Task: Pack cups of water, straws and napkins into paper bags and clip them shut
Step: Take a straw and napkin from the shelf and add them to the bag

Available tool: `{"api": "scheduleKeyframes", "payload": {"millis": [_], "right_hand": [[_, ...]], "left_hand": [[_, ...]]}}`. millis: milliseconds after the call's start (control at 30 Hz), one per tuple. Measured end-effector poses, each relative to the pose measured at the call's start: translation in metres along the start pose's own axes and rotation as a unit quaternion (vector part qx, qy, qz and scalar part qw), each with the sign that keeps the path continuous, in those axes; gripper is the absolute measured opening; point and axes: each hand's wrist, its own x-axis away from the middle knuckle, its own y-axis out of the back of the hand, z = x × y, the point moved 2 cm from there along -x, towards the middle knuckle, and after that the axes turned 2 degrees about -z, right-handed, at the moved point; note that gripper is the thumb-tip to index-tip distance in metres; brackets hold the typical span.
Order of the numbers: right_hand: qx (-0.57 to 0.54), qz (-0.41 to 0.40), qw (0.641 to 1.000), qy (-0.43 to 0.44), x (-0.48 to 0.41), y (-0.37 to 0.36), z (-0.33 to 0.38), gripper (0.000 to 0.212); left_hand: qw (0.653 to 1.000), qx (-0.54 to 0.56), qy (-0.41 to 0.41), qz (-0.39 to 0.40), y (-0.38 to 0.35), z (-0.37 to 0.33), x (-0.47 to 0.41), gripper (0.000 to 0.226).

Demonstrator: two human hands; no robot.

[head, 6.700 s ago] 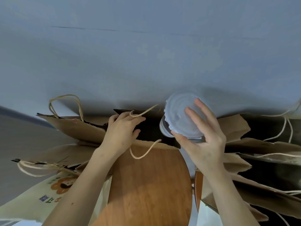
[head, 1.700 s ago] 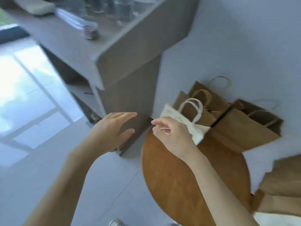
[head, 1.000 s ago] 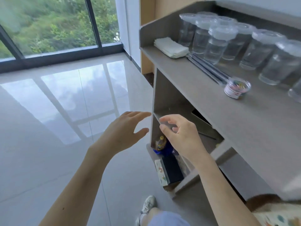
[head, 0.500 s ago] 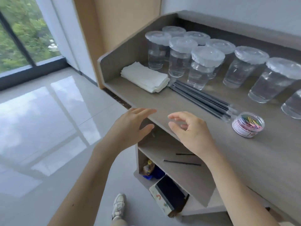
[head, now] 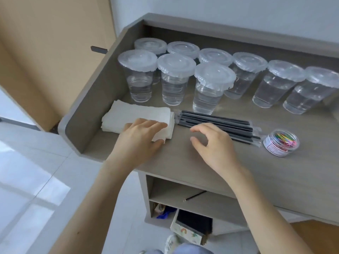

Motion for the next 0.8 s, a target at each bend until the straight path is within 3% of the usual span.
{"api": "scheduleKeyframes", "payload": {"millis": [267, 633, 800], "right_hand": [[0.081, 0.013, 0.996, -0.023, -0.025, -0.014, 0.0, 0.027], [0.141, 0.011, 0.989, -0.032, -0.033, -0.014, -0.007, 0.016], [0.172, 0.043, 0.984, 0.019, -0.031, -0.014, 0.001, 0.01]], "left_hand": [[0.997, 0.058, -0.024, 0.039, 0.005, 0.026, -0.016, 0.03], [0.991, 0.119, -0.004, 0.061, 0.004, 0.037, -0.023, 0.015], [0.989, 0.107, 0.0, 0.099, 0.0, 0.04, -0.029, 0.019]]}}
